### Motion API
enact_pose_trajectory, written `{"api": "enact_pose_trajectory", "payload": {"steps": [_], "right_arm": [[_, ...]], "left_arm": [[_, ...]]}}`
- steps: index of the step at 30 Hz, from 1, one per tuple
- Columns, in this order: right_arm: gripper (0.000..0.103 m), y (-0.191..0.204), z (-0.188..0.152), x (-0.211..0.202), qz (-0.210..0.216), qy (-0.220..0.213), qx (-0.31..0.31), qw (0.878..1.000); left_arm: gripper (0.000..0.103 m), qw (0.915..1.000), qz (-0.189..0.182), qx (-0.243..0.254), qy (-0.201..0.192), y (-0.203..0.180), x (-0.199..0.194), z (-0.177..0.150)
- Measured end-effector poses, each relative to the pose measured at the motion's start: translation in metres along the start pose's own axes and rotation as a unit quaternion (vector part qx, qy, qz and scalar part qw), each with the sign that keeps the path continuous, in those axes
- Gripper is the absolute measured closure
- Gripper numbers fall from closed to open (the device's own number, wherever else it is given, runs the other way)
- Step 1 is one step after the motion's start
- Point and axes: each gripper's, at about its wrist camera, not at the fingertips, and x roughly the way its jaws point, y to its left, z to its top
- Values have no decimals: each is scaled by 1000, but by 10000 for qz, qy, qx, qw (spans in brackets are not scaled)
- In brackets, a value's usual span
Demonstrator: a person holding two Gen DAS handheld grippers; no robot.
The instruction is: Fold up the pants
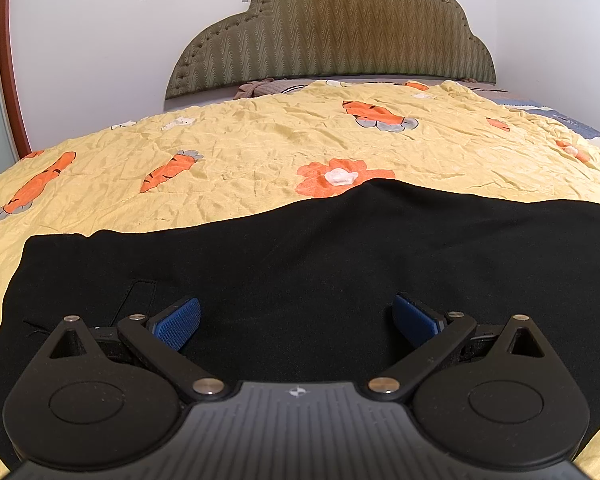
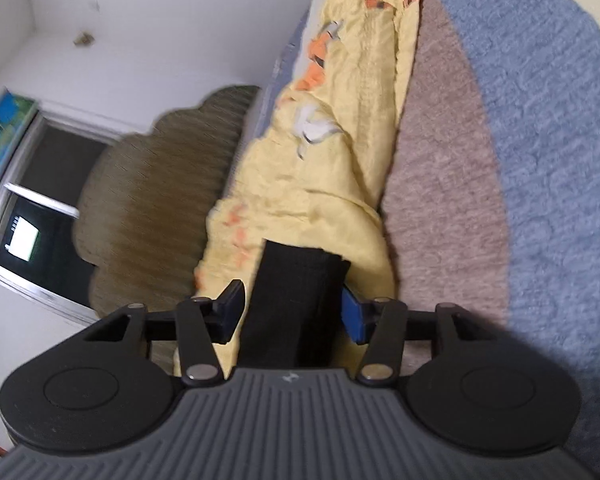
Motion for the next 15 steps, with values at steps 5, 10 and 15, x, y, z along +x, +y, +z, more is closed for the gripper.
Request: {"api": "enact_pose_trajectory", "payload": {"steps": [5, 10, 15], "right_arm": [[74, 0, -1, 6, -4, -1, 67, 10000], [95, 5, -4, 8, -214, 22, -69, 9997], [95, 30, -12, 7, -349, -80, -612, 9975]], "left_arm": [[0, 10000, -3, -4, 1, 0, 0, 0], [0, 10000, 0, -1, 0, 0, 0, 0], [0, 10000, 79, -1, -42, 0, -2, 0]]}}
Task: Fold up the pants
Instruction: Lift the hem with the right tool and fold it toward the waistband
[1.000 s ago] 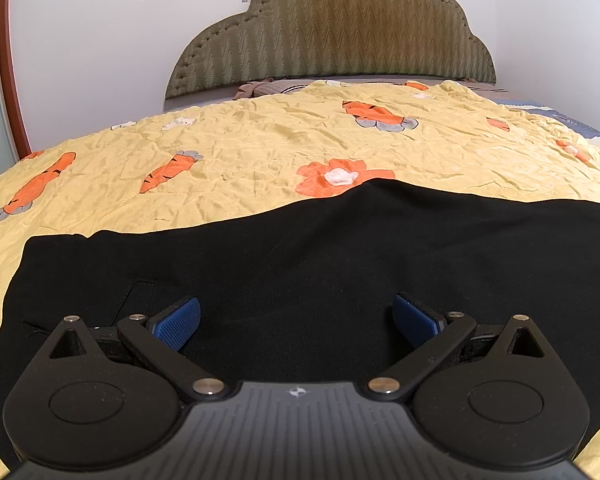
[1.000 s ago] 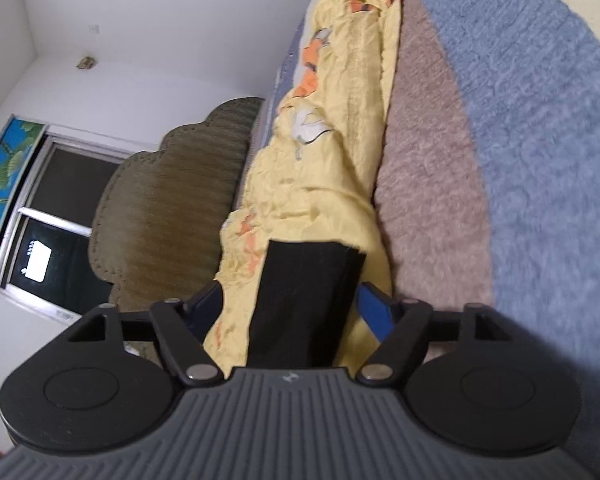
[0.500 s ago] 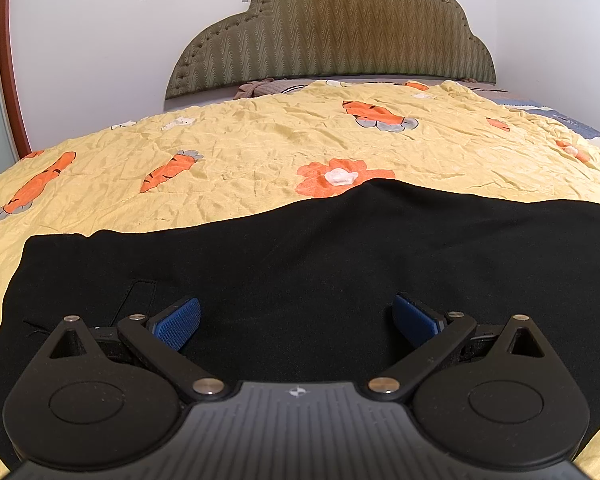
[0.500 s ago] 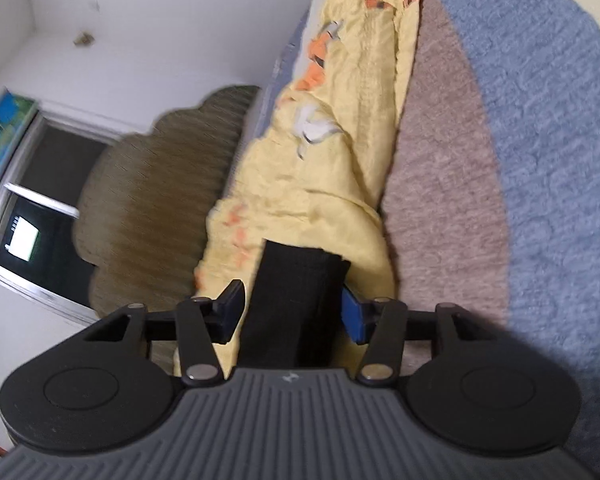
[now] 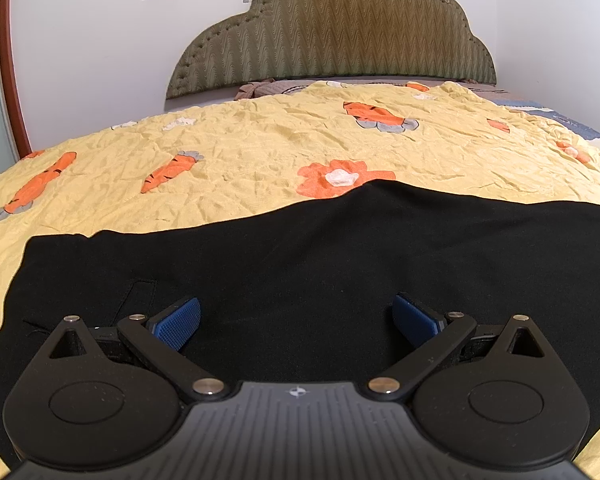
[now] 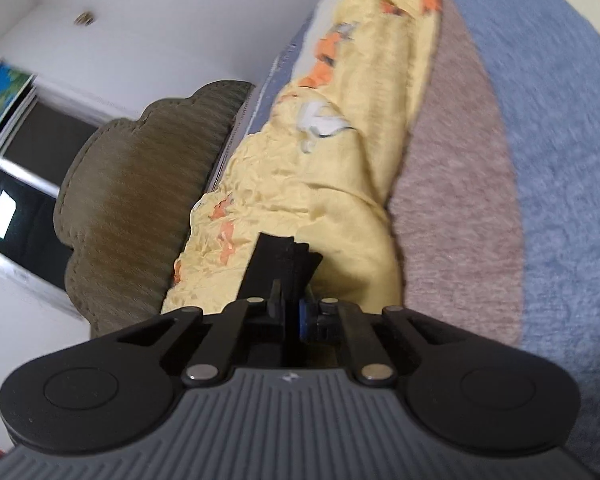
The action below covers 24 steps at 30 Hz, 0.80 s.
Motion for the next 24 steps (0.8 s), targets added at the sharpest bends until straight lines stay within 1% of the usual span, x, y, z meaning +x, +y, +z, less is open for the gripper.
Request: {"api": "enact_pose_trajectory", "payload": {"steps": [2, 4, 5, 7, 10, 12, 14, 16, 18, 21, 24], "right_arm": [[95, 18, -5, -2, -13, -18, -361, 9993], [95, 38, -10, -4, 16, -4, -761, 9971], [95, 50, -15, -5, 28, 9, -997, 9950], [95, 71, -26, -6, 57, 69, -1488, 9888], [95, 102, -50, -8, 129, 200, -2166, 9760], [95, 120, -69, -8, 228, 325, -2514, 9671], [95, 134, -89, -10, 339, 469, -2809, 9580], [95, 146, -111, -12, 485, 639, -3074, 9482], [95, 158, -135, -14, 673, 901, -3262, 9386], [95, 170, -174, -18, 930, 1308, -3505, 9227], [95, 177, -210, -24, 1036, 1609, -3776, 9060]], "left_arm": [[0, 9996, 248, 46, -123, -3, -6, 0], [0, 9989, 393, 147, -227, -7, -13, 0], [0, 9987, 406, 165, -251, -8, -16, -1], [0, 9991, 317, 197, -198, -11, -21, 0], [0, 9988, 319, 375, -37, -19, -21, 0], [0, 9984, 316, 475, -22, -24, -22, 0], [0, 9988, 156, 454, -11, -25, -25, 1], [0, 9995, -20, 324, 16, -26, -27, 4], [0, 9996, -211, 211, 26, -27, -30, 8], [0, 9992, -355, 157, 9, -32, -34, 13], [0, 9984, -562, 44, 51, -34, -36, 18]]}}
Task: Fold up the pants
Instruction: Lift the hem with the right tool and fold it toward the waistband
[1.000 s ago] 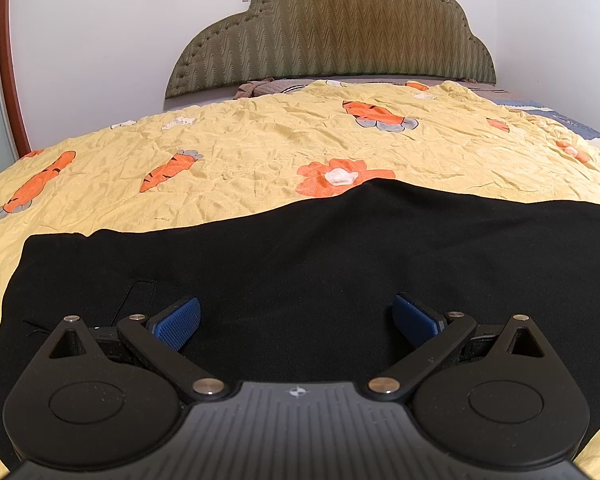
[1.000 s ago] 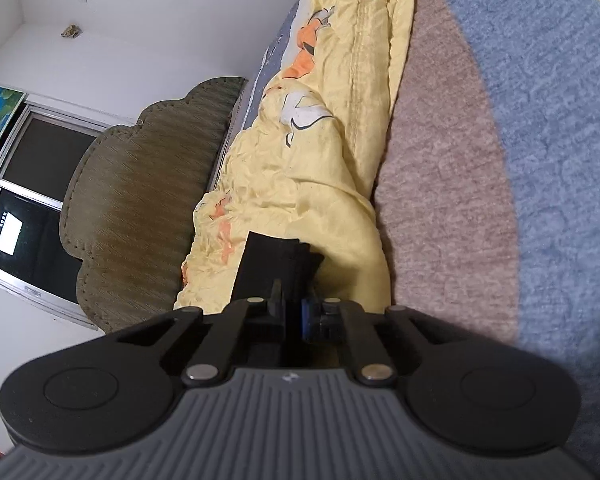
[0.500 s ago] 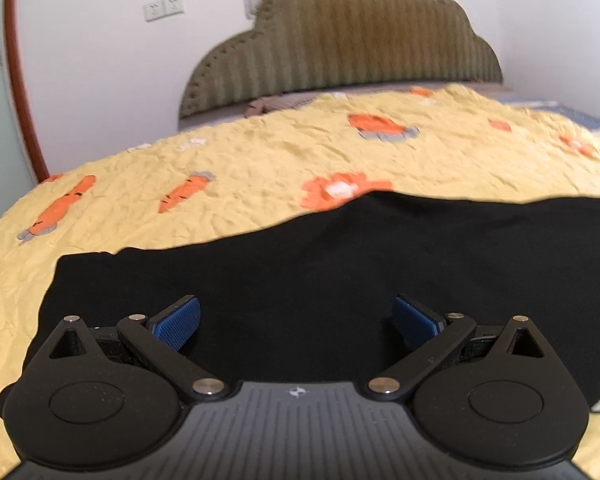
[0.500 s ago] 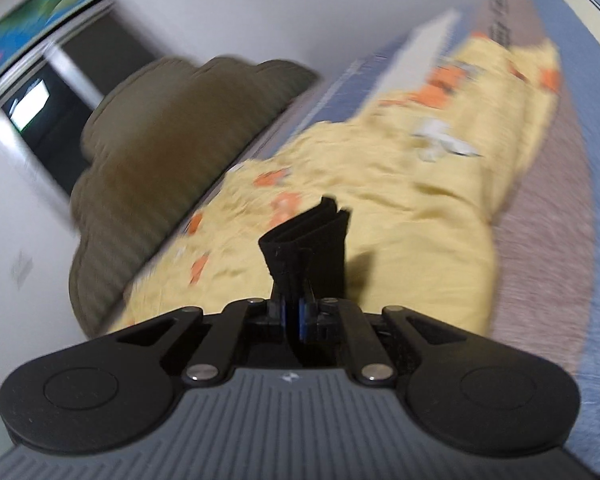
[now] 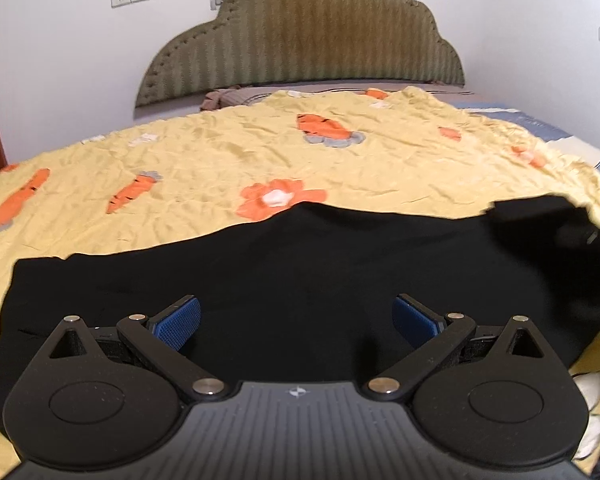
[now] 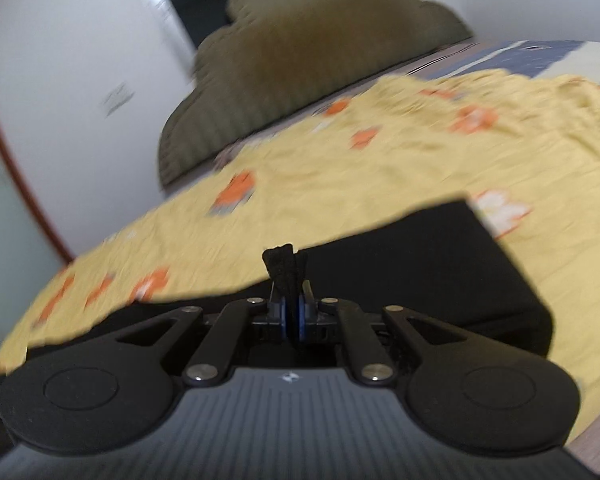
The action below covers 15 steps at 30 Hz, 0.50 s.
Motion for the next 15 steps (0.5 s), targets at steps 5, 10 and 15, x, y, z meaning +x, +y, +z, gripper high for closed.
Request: {"api": "enact_pose_trajectory", "payload": {"steps": [5, 10, 15], "right_arm": [[95, 24, -23, 2, 353, 254, -11, 9991], [95, 47, -36, 2, 586, 417, -157, 9973], [95, 66, -41, 12, 779, 571, -300, 9949]], "left_arm": [[0, 9997, -102, -239, 5, 1, -1, 1], [0, 9992, 158, -355, -83, 10, -2, -1], [0, 9981, 321, -524, -6, 23, 0, -3]]}}
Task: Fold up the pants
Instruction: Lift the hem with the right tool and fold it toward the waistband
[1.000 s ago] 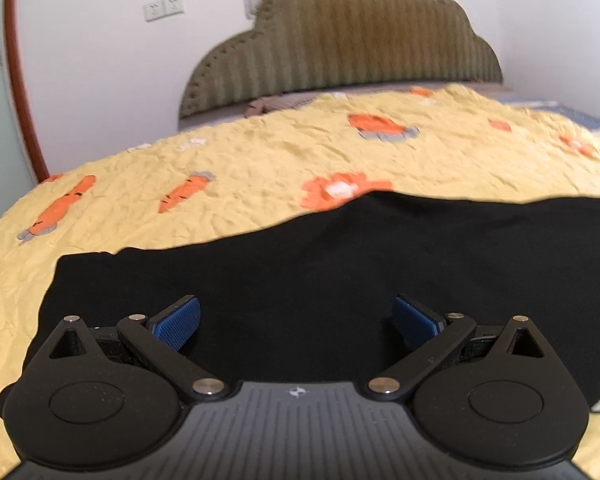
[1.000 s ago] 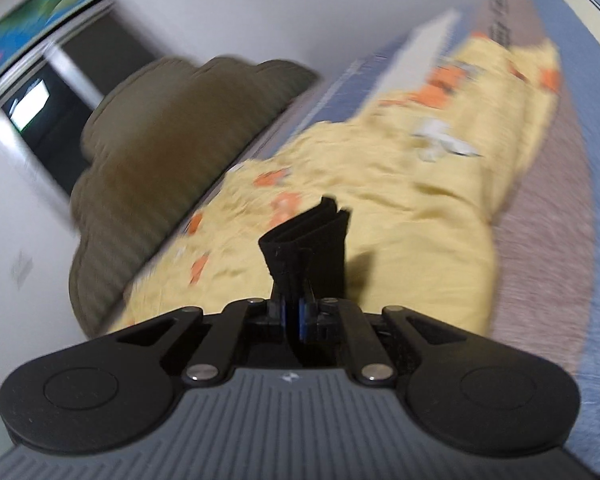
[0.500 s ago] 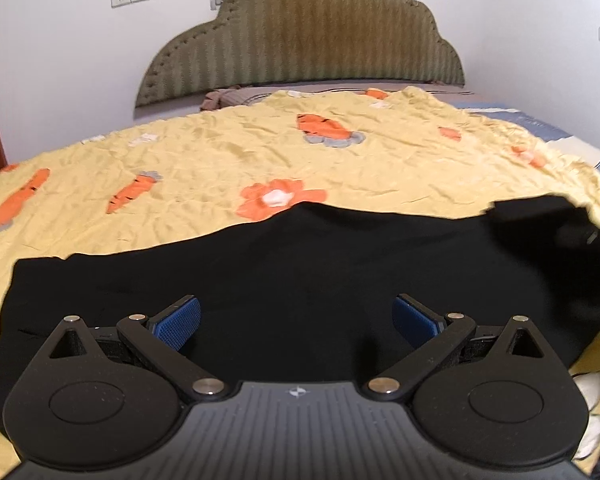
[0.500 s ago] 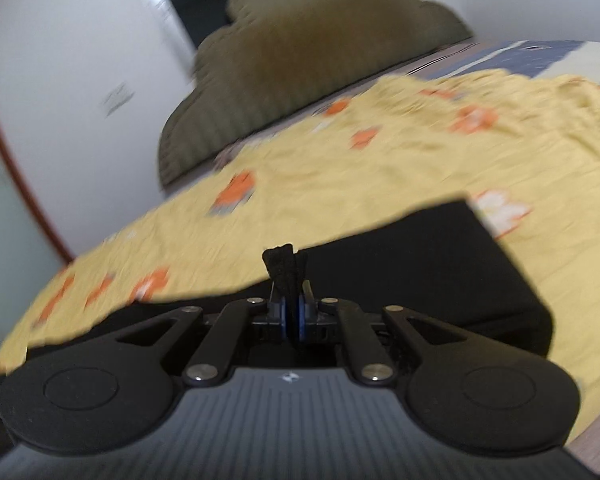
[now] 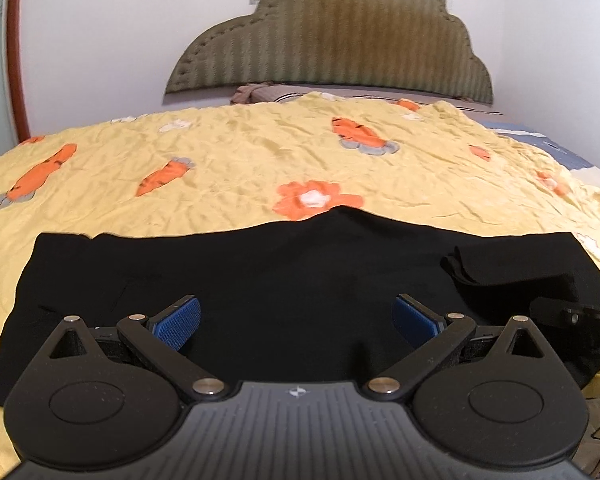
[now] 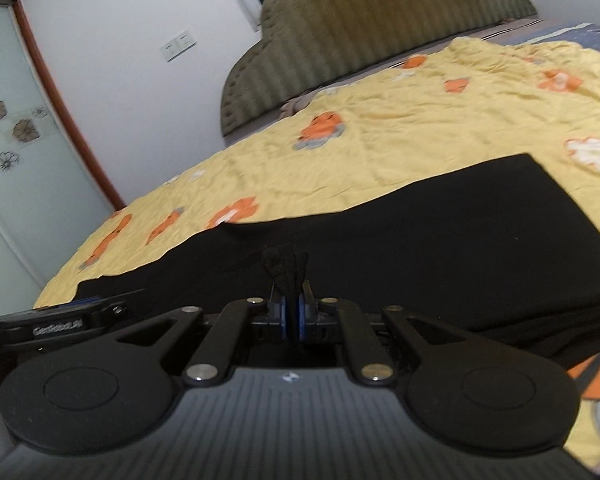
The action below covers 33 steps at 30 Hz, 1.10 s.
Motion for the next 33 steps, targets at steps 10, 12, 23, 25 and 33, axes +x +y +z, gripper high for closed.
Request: {"api": "enact_pose_trajectory", "payload": {"steps": [10, 12, 23, 25, 33], "right_arm": [[95, 33, -15, 14, 133, 328, -513, 9981], [91, 40, -18, 17, 92, 463, -767, 9959], [66, 26, 2, -25, 372, 155, -743, 9964], [65, 18, -3, -15, 160, 424, -542, 9975], [50, -8, -4, -46, -350, -46, -324, 9989]], "left_arm": [[0, 9997, 31, -192, 144, 9, 3, -2], [0, 9998, 56, -150, 155, 9, 3, -2], [0, 9995, -253, -166, 60, -29, 11, 31], [0, 9994, -269, 177, 157, -53, 22, 39], [0, 9790, 627, 1907, 362, -125, 66, 20]]}}
